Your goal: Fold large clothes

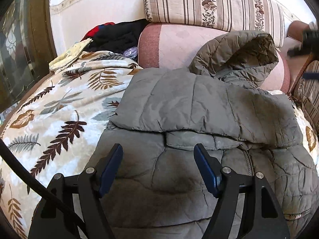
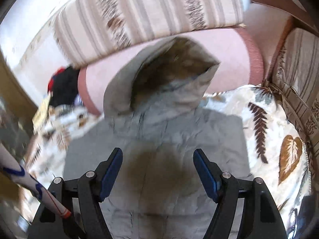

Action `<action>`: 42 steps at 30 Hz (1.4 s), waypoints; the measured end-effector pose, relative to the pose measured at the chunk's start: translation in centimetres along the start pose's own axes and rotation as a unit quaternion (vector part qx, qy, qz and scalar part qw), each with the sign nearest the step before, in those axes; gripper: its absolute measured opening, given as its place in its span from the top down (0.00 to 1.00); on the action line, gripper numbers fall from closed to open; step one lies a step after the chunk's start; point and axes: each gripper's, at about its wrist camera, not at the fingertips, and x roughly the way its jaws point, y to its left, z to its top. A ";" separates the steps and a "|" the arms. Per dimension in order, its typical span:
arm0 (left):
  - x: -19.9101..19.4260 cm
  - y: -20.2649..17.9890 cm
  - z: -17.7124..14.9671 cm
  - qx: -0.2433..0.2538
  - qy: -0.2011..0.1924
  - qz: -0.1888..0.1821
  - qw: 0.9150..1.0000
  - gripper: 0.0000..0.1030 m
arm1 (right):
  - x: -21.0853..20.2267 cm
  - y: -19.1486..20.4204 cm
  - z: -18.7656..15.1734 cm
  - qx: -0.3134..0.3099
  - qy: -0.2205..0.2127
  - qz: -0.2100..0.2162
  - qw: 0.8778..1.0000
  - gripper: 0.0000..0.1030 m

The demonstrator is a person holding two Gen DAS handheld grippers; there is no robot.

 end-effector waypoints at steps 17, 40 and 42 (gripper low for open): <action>2.1 -1.8 -0.3 0.032 0.010 0.006 0.999 0.29 | 2.0 -4.3 11.9 0.177 -0.057 0.038 0.982 0.24; 3.2 -2.2 -0.4 0.039 0.014 0.007 0.999 0.29 | 8.2 -3.4 15.0 0.162 -0.069 0.080 0.981 0.92; 3.1 -2.0 -0.2 0.036 0.011 0.006 0.999 0.29 | 7.1 -3.1 14.4 0.159 -0.077 0.093 0.980 0.92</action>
